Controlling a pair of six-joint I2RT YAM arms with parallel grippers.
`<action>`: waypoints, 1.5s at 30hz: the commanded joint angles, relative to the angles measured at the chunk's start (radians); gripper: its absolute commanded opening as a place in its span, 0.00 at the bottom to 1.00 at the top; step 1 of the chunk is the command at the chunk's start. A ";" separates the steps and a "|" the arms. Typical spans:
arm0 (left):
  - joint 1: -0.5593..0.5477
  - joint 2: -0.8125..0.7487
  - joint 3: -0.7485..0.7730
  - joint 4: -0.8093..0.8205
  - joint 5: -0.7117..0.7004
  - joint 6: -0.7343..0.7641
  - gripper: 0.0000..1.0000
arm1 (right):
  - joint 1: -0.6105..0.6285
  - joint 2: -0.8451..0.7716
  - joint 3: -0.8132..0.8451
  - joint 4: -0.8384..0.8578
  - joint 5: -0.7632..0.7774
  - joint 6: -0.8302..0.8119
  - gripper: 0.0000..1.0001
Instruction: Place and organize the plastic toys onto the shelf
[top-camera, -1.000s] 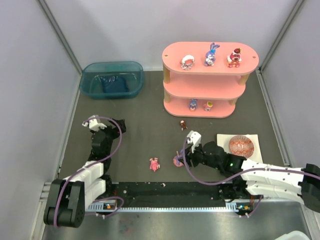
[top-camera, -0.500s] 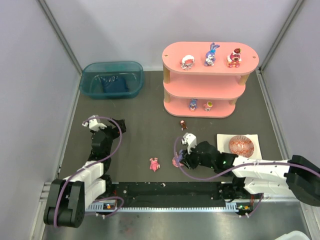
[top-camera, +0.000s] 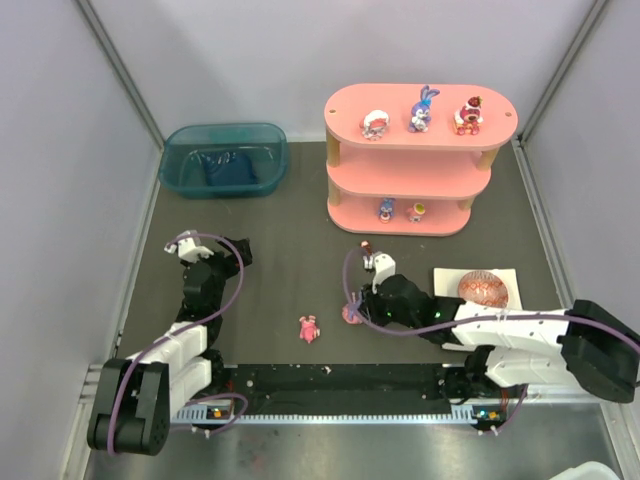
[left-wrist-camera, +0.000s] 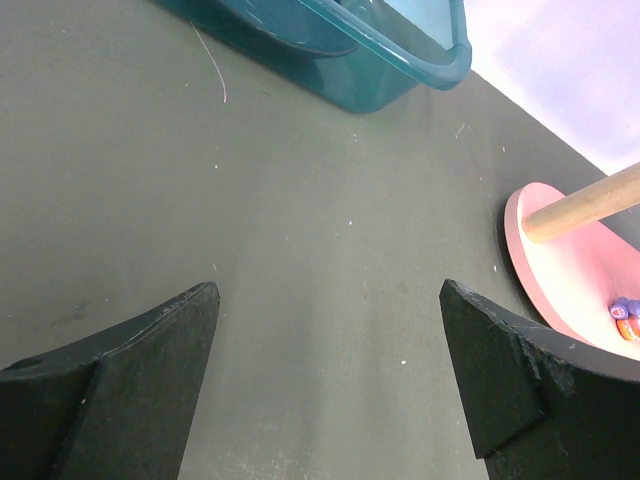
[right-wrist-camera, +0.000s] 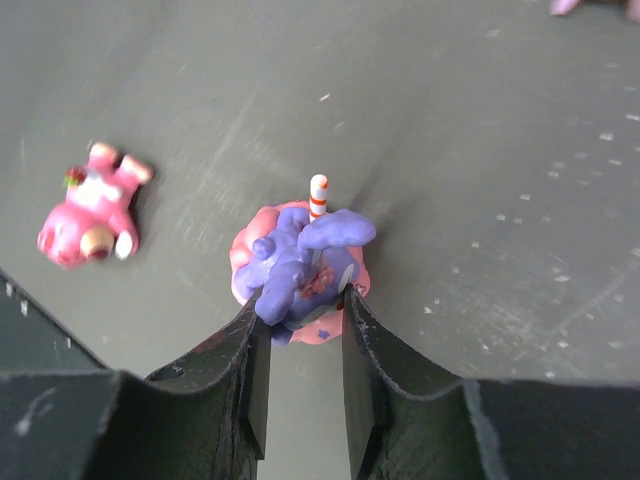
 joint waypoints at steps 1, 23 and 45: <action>0.002 -0.005 0.013 0.046 0.002 -0.005 0.97 | 0.050 0.002 0.127 -0.131 0.288 0.302 0.00; 0.002 -0.005 0.016 0.045 0.002 -0.008 0.98 | 0.217 0.510 0.709 -1.090 0.676 1.454 0.00; 0.002 -0.014 0.013 0.040 -0.002 -0.005 0.98 | 0.231 0.536 0.692 -0.871 0.513 1.198 0.66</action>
